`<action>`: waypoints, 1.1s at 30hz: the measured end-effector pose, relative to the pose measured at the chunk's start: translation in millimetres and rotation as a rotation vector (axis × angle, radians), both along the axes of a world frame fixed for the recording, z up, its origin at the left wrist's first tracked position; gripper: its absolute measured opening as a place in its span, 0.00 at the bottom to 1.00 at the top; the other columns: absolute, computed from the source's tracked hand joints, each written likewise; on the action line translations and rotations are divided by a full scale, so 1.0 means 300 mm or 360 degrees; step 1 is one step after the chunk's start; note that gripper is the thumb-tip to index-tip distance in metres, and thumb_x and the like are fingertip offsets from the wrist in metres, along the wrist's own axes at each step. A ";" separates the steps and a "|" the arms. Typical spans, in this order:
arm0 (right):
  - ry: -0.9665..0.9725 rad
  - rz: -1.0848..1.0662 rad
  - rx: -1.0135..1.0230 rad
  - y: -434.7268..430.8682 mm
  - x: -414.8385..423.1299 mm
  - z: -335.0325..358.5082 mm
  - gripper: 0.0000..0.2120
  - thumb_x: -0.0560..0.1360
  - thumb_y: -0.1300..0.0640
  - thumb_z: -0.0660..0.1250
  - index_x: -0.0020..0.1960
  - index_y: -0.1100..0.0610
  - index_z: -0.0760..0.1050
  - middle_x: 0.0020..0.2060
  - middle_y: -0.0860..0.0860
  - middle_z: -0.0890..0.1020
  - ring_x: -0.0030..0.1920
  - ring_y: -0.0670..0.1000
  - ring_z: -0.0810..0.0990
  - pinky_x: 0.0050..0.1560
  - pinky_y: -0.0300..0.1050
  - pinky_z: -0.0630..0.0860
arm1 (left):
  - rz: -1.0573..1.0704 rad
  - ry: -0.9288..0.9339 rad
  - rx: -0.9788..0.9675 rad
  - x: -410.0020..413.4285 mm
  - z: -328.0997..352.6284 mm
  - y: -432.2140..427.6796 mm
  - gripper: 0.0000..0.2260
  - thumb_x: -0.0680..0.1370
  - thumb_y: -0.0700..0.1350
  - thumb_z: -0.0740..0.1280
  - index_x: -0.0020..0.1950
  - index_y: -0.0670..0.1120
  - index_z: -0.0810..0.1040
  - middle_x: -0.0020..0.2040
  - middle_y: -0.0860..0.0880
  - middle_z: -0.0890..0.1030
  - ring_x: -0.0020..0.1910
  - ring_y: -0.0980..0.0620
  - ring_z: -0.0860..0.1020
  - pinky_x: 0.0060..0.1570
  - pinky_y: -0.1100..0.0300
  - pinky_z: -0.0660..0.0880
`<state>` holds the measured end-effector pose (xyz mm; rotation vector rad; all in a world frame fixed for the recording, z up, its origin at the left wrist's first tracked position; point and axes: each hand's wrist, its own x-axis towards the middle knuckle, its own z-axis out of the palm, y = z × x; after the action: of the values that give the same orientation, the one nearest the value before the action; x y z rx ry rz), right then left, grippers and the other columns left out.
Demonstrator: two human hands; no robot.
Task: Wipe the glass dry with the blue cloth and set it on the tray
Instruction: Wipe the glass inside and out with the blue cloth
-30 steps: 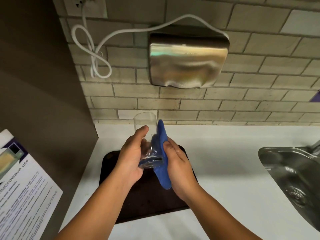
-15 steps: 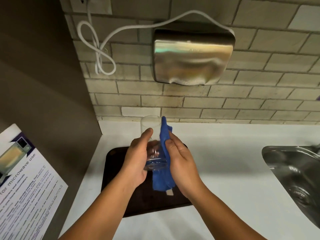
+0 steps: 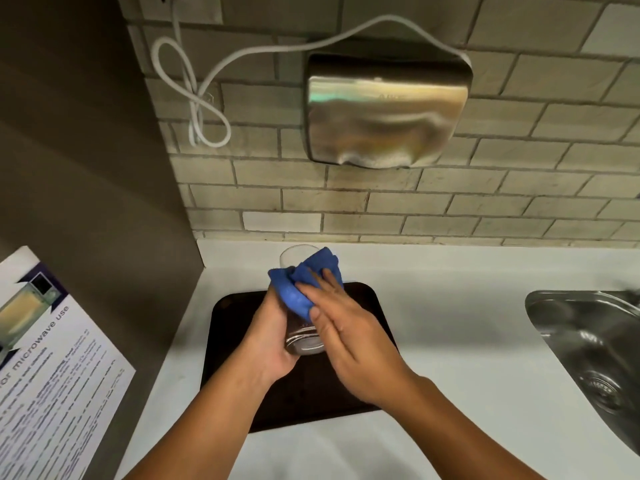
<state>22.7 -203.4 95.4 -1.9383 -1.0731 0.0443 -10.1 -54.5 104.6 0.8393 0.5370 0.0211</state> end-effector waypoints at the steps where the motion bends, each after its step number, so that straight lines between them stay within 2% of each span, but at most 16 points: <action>1: 0.0058 -0.0010 0.0034 -0.003 0.016 0.011 0.21 0.90 0.53 0.56 0.83 0.48 0.70 0.84 0.45 0.70 0.87 0.40 0.58 0.85 0.39 0.57 | -0.0010 -0.0002 0.0036 0.004 0.001 -0.005 0.20 0.86 0.58 0.65 0.52 0.45 0.90 0.44 0.44 0.90 0.42 0.47 0.91 0.37 0.55 0.86; 4: 0.0220 -0.0092 0.0129 -0.006 0.061 0.041 0.20 0.90 0.59 0.57 0.80 0.52 0.74 0.78 0.51 0.79 0.81 0.47 0.73 0.81 0.51 0.70 | -0.0031 0.0021 0.0064 0.006 0.019 -0.027 0.21 0.85 0.61 0.67 0.60 0.46 0.89 0.48 0.44 0.90 0.45 0.47 0.90 0.41 0.53 0.86; 5: 0.0206 -0.0104 0.0087 -0.004 0.059 0.043 0.20 0.90 0.59 0.58 0.80 0.51 0.75 0.78 0.50 0.79 0.81 0.46 0.73 0.81 0.50 0.70 | -0.0019 0.0025 0.0040 0.008 0.020 -0.028 0.21 0.85 0.61 0.67 0.59 0.45 0.89 0.48 0.44 0.90 0.45 0.47 0.90 0.41 0.54 0.87; 8: -0.0061 0.0016 -0.0124 -0.016 0.020 0.018 0.20 0.90 0.52 0.56 0.80 0.47 0.72 0.83 0.42 0.70 0.86 0.39 0.57 0.85 0.35 0.55 | 0.0052 0.0109 -0.0033 0.018 0.004 -0.024 0.25 0.89 0.55 0.58 0.44 0.43 0.87 0.41 0.41 0.85 0.39 0.48 0.87 0.36 0.60 0.83; 10: -0.0145 0.0126 -0.0157 -0.032 0.020 0.011 0.20 0.90 0.53 0.56 0.80 0.46 0.72 0.84 0.42 0.70 0.87 0.41 0.56 0.85 0.36 0.54 | 0.0095 0.0137 -0.0033 0.020 -0.007 -0.018 0.23 0.89 0.51 0.56 0.42 0.42 0.81 0.39 0.42 0.80 0.37 0.50 0.83 0.34 0.63 0.80; 13: 0.0104 -0.0028 -0.0002 -0.036 0.067 0.042 0.19 0.91 0.58 0.57 0.80 0.51 0.75 0.80 0.48 0.76 0.83 0.46 0.70 0.83 0.49 0.68 | -0.0032 -0.0007 -0.0043 0.012 0.027 -0.034 0.18 0.86 0.54 0.65 0.52 0.45 0.91 0.47 0.44 0.89 0.45 0.48 0.89 0.46 0.54 0.86; 15: 0.0178 -0.0099 0.0030 -0.029 0.073 0.053 0.19 0.90 0.59 0.57 0.78 0.52 0.76 0.77 0.49 0.79 0.79 0.46 0.75 0.79 0.52 0.73 | -0.0059 0.0006 0.0011 0.011 0.035 -0.034 0.17 0.87 0.55 0.65 0.58 0.46 0.89 0.49 0.44 0.89 0.47 0.47 0.89 0.48 0.51 0.86; 17: 0.0068 -0.0005 -0.0035 -0.022 0.048 0.042 0.19 0.90 0.57 0.57 0.78 0.49 0.76 0.81 0.46 0.75 0.84 0.42 0.67 0.84 0.46 0.65 | -0.0011 0.0065 0.0040 0.023 0.020 -0.032 0.19 0.89 0.51 0.61 0.51 0.44 0.88 0.43 0.46 0.89 0.41 0.49 0.90 0.42 0.53 0.86; 19: -0.0014 0.0097 -0.0064 -0.030 0.046 0.023 0.19 0.90 0.55 0.56 0.79 0.48 0.74 0.82 0.44 0.73 0.85 0.39 0.61 0.85 0.39 0.59 | 0.0105 0.0113 0.0043 0.030 0.005 -0.024 0.20 0.90 0.49 0.59 0.47 0.44 0.85 0.41 0.45 0.87 0.39 0.50 0.87 0.49 0.51 0.82; 21: 0.0117 0.0043 -0.0009 -0.034 0.072 0.025 0.19 0.90 0.57 0.57 0.78 0.48 0.76 0.78 0.43 0.77 0.81 0.38 0.69 0.81 0.38 0.66 | 0.0103 0.0064 0.0075 0.027 0.015 -0.029 0.17 0.89 0.51 0.61 0.51 0.44 0.85 0.45 0.43 0.86 0.45 0.48 0.85 0.54 0.49 0.79; 24: 0.0199 -0.0151 0.0117 -0.023 0.073 0.035 0.19 0.89 0.58 0.58 0.77 0.45 0.75 0.66 0.36 0.83 0.67 0.32 0.80 0.67 0.31 0.75 | 0.0022 0.0121 0.0172 0.017 0.054 -0.050 0.17 0.86 0.55 0.66 0.61 0.44 0.87 0.50 0.42 0.88 0.49 0.43 0.86 0.51 0.48 0.82; 26: 0.0089 -0.0126 0.0055 -0.010 0.044 0.009 0.19 0.89 0.55 0.58 0.78 0.46 0.75 0.74 0.43 0.81 0.75 0.40 0.77 0.74 0.37 0.74 | 0.0128 0.0208 0.0287 0.023 0.046 -0.047 0.16 0.89 0.52 0.62 0.61 0.41 0.84 0.51 0.39 0.84 0.52 0.42 0.83 0.56 0.47 0.80; 27: 0.0015 -0.0053 0.0001 -0.008 0.030 -0.010 0.20 0.89 0.54 0.57 0.79 0.47 0.74 0.79 0.46 0.77 0.81 0.43 0.71 0.79 0.38 0.69 | 0.0160 0.0230 0.0357 0.015 0.029 -0.036 0.16 0.90 0.47 0.58 0.57 0.39 0.80 0.50 0.37 0.80 0.51 0.42 0.80 0.56 0.50 0.78; 29: 0.0029 0.0050 -0.0038 -0.008 0.030 -0.025 0.20 0.90 0.55 0.57 0.80 0.47 0.73 0.83 0.47 0.73 0.86 0.43 0.62 0.84 0.38 0.61 | 0.0165 0.0228 0.0402 0.013 -0.006 -0.012 0.18 0.91 0.39 0.52 0.47 0.40 0.74 0.44 0.41 0.75 0.44 0.47 0.75 0.48 0.59 0.73; 30: 0.0101 0.0049 -0.0002 -0.007 0.040 -0.021 0.20 0.90 0.56 0.58 0.80 0.49 0.74 0.82 0.48 0.74 0.86 0.43 0.63 0.84 0.40 0.62 | 0.0163 0.0228 0.0414 0.019 -0.011 -0.011 0.18 0.91 0.38 0.53 0.45 0.40 0.74 0.42 0.42 0.76 0.42 0.48 0.75 0.47 0.60 0.73; 33: 0.0340 -0.0063 0.0220 -0.003 0.060 0.007 0.18 0.90 0.61 0.59 0.78 0.51 0.76 0.73 0.50 0.82 0.74 0.38 0.78 0.76 0.39 0.73 | 0.0149 0.0220 0.0301 0.033 0.024 -0.026 0.17 0.89 0.53 0.63 0.53 0.41 0.84 0.47 0.39 0.87 0.49 0.42 0.85 0.51 0.51 0.80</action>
<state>40.7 -204.2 97.4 -1.7851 -0.8737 0.1480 -0.3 -62.4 111.9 1.0041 0.7123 0.1014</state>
